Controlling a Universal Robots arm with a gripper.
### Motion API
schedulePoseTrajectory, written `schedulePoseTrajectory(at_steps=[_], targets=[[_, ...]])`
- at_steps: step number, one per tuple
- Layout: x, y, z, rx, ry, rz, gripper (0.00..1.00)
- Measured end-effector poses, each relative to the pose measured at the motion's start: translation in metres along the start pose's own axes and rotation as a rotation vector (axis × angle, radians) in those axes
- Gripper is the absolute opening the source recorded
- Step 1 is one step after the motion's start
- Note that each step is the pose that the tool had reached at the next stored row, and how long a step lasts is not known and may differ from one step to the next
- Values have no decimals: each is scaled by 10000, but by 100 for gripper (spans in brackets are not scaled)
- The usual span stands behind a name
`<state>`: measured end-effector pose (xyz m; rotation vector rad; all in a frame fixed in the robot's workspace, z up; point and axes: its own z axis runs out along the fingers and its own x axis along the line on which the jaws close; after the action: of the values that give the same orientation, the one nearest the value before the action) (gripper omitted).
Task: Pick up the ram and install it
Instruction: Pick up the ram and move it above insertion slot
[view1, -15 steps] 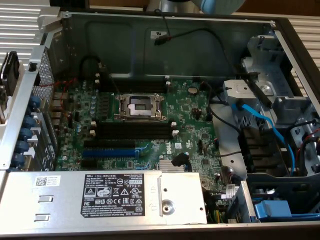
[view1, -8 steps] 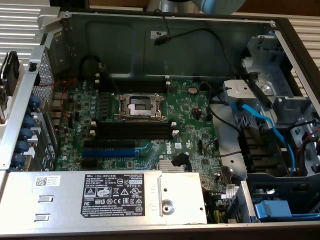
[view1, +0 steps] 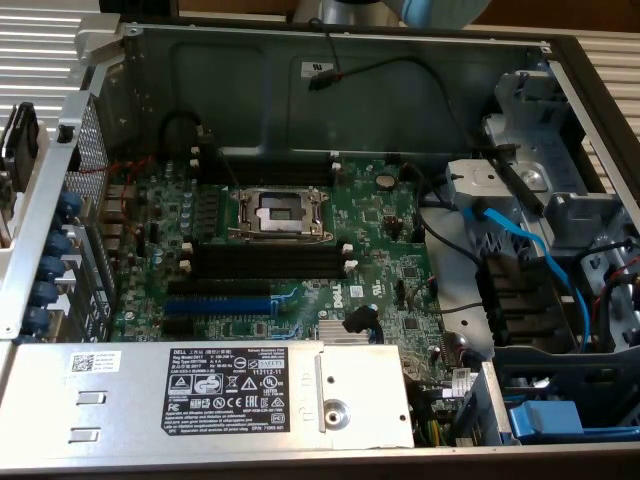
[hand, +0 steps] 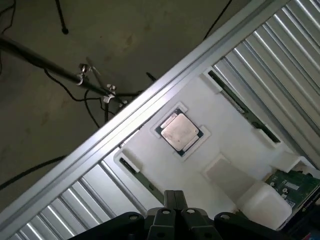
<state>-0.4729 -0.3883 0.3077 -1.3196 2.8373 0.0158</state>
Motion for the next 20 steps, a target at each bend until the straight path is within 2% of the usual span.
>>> schedulePoseTrajectory(at_steps=[14,20], targets=[[2,0,24,-39,9,-2515,10],[56,-26,23,-19,-6,-3017,10]])
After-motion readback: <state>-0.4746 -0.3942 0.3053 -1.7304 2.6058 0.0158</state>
